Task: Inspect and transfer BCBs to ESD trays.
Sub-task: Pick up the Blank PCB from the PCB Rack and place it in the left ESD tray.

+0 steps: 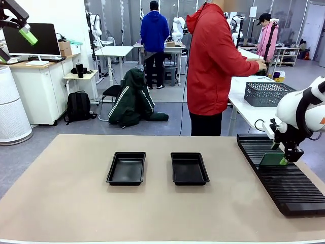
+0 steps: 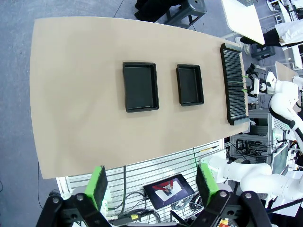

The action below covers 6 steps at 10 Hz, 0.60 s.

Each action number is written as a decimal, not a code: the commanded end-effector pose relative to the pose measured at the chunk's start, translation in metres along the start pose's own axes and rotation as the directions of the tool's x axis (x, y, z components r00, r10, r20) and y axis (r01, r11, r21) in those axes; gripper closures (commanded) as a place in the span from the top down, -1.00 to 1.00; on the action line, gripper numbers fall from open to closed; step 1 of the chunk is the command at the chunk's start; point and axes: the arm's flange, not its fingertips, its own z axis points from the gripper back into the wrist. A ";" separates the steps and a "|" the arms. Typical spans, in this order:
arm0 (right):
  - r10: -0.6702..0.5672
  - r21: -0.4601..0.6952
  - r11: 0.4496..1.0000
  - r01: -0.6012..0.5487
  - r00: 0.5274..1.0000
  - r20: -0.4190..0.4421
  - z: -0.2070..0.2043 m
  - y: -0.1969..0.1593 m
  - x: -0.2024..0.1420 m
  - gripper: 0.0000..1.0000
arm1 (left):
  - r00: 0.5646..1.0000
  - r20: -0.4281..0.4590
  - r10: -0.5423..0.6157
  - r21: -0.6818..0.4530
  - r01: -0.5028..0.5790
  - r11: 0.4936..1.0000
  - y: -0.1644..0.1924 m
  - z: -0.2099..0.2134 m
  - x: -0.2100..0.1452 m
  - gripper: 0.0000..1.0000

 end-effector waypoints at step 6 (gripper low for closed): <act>0.003 -0.014 1.000 -0.004 1.000 -0.019 0.000 -0.005 -0.004 -0.02 | 1.000 -0.001 0.001 0.000 -0.001 1.000 0.000 -0.002 -0.002 1.00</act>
